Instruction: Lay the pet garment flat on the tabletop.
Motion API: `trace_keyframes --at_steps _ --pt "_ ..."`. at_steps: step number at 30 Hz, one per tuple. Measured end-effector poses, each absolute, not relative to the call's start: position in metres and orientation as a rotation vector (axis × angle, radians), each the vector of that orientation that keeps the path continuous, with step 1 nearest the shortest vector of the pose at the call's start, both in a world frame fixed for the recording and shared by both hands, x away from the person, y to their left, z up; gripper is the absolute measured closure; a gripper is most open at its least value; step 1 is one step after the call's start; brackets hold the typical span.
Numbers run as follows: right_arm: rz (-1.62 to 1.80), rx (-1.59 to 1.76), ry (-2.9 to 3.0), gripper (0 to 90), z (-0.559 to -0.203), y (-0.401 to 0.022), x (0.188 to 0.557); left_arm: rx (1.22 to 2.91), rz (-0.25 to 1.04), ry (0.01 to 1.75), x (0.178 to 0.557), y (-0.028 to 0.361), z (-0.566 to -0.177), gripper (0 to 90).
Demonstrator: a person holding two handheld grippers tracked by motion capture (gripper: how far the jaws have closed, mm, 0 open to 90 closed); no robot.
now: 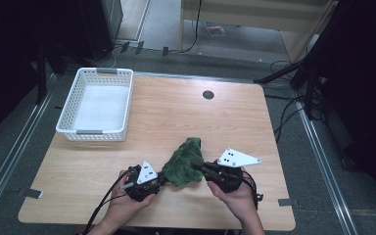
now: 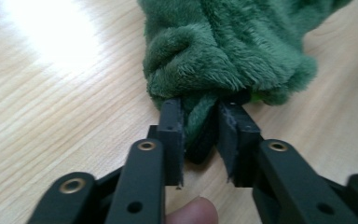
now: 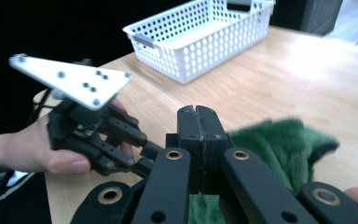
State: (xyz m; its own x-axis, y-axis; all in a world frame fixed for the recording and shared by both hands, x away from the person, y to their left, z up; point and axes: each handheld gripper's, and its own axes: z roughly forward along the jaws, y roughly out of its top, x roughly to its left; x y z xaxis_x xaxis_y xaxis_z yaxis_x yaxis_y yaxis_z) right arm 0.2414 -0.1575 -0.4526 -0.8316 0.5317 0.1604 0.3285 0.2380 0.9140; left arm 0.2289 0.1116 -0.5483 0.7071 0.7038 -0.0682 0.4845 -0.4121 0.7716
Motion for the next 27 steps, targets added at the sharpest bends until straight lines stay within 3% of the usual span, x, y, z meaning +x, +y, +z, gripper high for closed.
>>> trace_keyframes --at_steps 2,4,5,12,15,17,19,27 --pt "1.611 0.783 2.314 85.4 -0.447 -0.154 0.236 2.081 0.304 0.915 0.232 0.116 -0.548 75.7" --pt "1.570 0.752 2.355 69.3 -0.451 -0.152 0.232 2.065 0.291 0.934 0.235 0.120 -0.549 75.6" --pt "1.523 0.728 2.366 65.3 -0.458 -0.152 0.231 2.060 0.289 0.938 0.235 0.121 -0.549 75.7" --pt "1.453 0.809 2.375 52.3 -0.502 -0.155 0.233 2.049 0.296 0.959 0.237 0.125 -0.549 76.4" --pt "1.308 0.746 2.372 59.1 -0.507 -0.148 0.230 2.042 0.291 0.968 0.239 0.126 -0.549 76.7" --pt "1.238 0.730 2.373 76.6 -0.511 -0.146 0.230 2.040 0.285 0.973 0.239 0.127 -0.549 77.1" --pt "1.247 0.718 2.385 85.0 -0.510 -0.146 0.231 2.044 0.287 0.970 0.239 0.127 -0.549 77.1" --pt "1.587 0.710 2.262 87.3 -0.445 -0.147 0.225 2.066 0.292 0.937 0.240 0.133 -0.548 81.5"
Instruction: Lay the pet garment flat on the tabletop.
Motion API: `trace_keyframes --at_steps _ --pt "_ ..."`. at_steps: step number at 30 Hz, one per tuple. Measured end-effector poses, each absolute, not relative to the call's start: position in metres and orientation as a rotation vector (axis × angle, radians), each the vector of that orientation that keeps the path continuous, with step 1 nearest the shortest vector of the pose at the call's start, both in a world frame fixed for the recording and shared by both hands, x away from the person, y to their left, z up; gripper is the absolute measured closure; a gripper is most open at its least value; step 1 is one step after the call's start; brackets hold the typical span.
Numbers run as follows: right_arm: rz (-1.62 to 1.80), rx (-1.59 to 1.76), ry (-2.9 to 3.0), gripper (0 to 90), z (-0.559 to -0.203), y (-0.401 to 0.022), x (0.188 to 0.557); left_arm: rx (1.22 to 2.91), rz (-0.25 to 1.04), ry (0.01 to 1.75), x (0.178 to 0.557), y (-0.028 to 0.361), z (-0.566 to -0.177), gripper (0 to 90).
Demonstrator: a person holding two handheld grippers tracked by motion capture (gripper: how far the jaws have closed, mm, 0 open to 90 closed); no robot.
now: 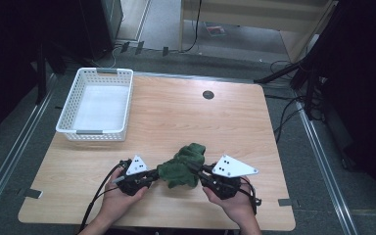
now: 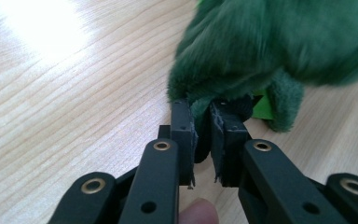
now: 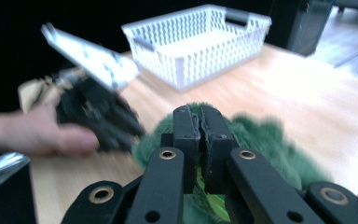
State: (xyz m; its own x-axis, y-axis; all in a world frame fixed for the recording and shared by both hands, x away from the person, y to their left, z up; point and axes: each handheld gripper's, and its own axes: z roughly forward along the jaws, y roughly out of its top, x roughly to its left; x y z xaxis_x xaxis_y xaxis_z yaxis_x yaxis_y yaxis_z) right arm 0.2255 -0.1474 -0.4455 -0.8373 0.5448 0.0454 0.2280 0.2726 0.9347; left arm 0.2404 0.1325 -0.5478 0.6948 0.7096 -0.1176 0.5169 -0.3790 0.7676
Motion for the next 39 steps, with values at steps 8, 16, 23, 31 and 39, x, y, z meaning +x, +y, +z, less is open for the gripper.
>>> trace_keyframes --at_steps 8,16,23,31,39 --pt "1.551 0.901 2.180 78.2 -0.404 -0.098 0.284 2.081 0.267 0.891 0.245 0.141 -0.546 78.0" --pt "1.568 1.146 2.004 52.9 -0.429 -0.120 0.330 1.910 0.233 1.093 0.258 0.175 -0.545 60.4" --pt "1.451 1.180 2.325 49.9 -0.495 -0.138 0.299 1.877 0.206 1.133 0.262 0.170 -0.548 49.4" --pt "1.399 1.217 2.533 71.5 -0.532 -0.139 0.259 1.951 0.197 1.086 0.261 0.164 -0.547 78.9" --pt "1.580 1.025 2.499 52.6 -0.489 -0.157 0.239 1.838 0.124 1.058 0.263 0.180 -0.536 63.0"
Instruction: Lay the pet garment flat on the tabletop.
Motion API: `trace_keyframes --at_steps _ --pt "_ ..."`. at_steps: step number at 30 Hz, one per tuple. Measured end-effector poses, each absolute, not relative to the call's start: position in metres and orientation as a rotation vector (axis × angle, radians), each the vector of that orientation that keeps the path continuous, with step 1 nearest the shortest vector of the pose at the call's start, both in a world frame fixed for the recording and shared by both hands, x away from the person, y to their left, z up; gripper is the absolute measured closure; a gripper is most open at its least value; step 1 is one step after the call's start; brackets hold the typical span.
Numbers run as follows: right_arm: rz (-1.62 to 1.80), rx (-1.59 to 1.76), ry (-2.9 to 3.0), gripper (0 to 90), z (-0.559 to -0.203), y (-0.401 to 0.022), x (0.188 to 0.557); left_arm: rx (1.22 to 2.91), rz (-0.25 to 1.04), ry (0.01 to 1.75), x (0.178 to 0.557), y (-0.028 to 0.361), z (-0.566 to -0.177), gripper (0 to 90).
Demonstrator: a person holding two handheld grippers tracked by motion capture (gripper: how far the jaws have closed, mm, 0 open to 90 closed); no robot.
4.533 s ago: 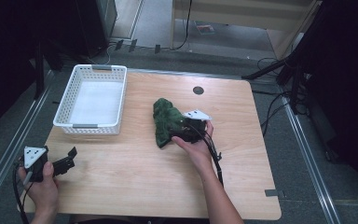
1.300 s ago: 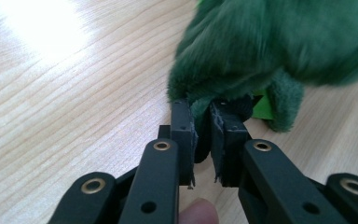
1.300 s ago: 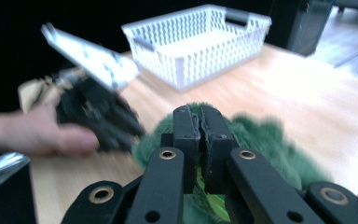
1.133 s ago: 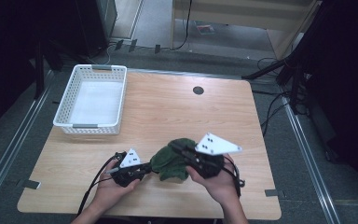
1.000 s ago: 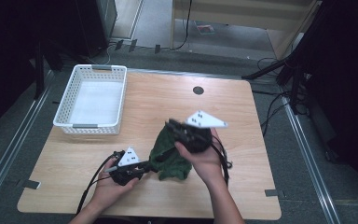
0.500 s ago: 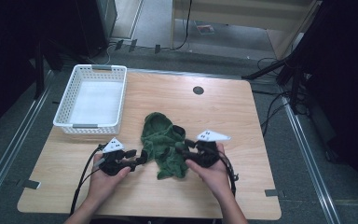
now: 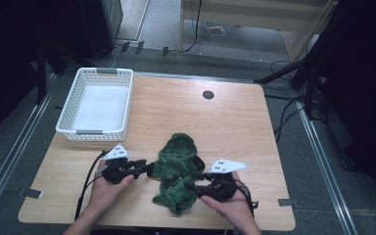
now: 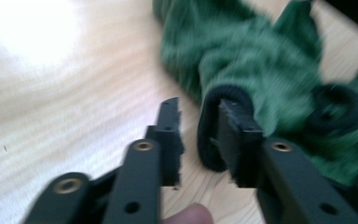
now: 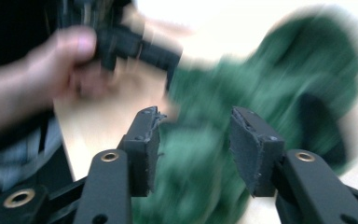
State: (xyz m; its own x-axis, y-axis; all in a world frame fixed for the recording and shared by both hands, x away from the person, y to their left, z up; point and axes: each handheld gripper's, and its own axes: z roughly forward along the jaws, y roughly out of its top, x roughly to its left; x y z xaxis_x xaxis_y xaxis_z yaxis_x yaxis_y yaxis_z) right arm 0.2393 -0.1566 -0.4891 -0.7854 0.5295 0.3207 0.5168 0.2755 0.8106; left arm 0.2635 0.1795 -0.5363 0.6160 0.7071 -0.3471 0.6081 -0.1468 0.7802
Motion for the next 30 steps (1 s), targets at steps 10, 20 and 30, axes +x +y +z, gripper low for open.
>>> trace_keyframes --at_steps 10,20,30 --pt "1.319 1.351 2.311 50.8 -0.509 -0.148 0.336 1.832 0.246 1.201 0.307 0.138 -0.524 40.7" --pt "1.261 1.202 2.364 89.5 -0.527 -0.134 0.341 2.051 0.331 1.192 0.340 0.103 -0.540 69.4" --pt "1.188 0.853 2.351 90.0 -0.525 -0.157 0.315 2.023 0.356 1.187 0.328 0.123 -0.546 88.9"
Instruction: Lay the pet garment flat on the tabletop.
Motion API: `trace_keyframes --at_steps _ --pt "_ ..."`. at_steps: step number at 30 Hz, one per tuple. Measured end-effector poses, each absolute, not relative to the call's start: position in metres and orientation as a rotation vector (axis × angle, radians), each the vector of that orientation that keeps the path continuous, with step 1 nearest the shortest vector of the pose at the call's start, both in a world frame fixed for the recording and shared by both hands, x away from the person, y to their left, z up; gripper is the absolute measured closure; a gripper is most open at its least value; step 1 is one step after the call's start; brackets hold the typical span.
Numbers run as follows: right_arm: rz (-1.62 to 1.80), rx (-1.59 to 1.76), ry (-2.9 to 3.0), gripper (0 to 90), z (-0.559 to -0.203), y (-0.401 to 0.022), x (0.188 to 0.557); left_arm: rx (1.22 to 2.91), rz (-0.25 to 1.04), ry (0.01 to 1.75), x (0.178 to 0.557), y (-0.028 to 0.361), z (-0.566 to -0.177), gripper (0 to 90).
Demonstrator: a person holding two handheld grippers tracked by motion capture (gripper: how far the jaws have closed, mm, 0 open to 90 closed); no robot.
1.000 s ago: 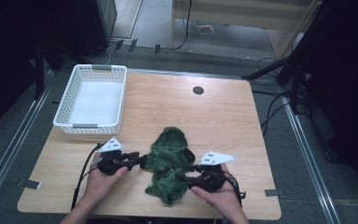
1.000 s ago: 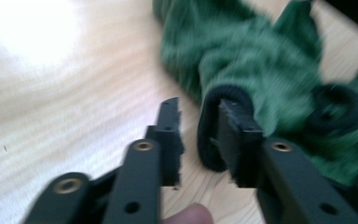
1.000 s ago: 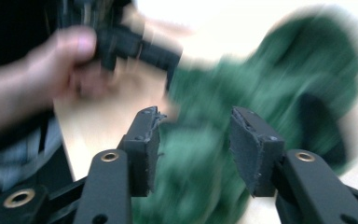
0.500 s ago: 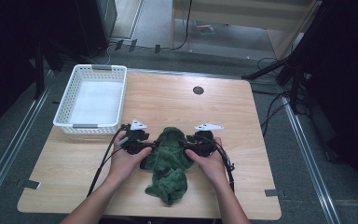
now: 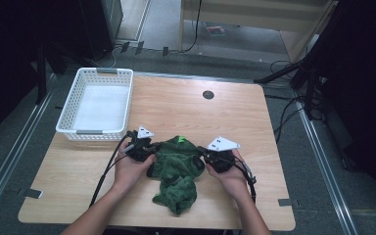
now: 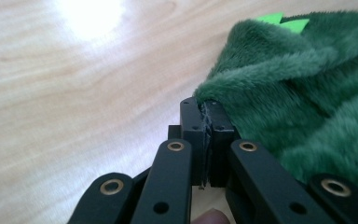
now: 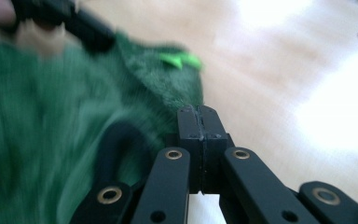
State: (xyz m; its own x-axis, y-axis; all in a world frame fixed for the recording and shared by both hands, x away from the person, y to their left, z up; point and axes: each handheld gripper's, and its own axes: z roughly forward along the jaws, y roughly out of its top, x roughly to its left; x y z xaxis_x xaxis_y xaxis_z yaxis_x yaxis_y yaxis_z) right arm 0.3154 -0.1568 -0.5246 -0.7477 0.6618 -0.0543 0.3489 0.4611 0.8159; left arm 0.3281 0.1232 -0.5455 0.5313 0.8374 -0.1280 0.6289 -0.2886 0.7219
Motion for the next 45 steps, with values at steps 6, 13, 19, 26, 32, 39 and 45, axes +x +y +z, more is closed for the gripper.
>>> trace_keyframes --at_steps 6,13,19,26,32,39,45 --pt "1.122 0.856 2.427 65.0 -0.534 -0.163 0.309 2.015 0.295 1.146 0.322 0.128 -0.544 58.2" --pt "1.489 1.077 2.257 66.2 -0.496 -0.192 0.326 1.767 0.347 1.204 0.322 0.140 -0.523 51.9" --pt "1.405 1.357 2.233 63.8 -0.508 -0.158 0.355 1.872 0.305 1.230 0.337 0.108 -0.536 57.9" --pt "1.213 1.303 2.319 64.2 -0.535 -0.135 0.343 1.943 0.329 1.260 0.328 0.104 -0.545 51.8" --pt "1.199 1.251 2.395 64.3 -0.543 -0.135 0.333 2.005 0.356 1.181 0.319 0.100 -0.546 69.5" --pt "1.115 1.038 2.378 90.0 -0.537 -0.124 0.327 1.993 0.422 1.117 0.320 0.099 -0.539 89.6" --pt "1.199 1.159 2.199 78.0 -0.521 -0.127 0.351 1.932 0.468 1.211 0.346 0.103 -0.531 71.3"
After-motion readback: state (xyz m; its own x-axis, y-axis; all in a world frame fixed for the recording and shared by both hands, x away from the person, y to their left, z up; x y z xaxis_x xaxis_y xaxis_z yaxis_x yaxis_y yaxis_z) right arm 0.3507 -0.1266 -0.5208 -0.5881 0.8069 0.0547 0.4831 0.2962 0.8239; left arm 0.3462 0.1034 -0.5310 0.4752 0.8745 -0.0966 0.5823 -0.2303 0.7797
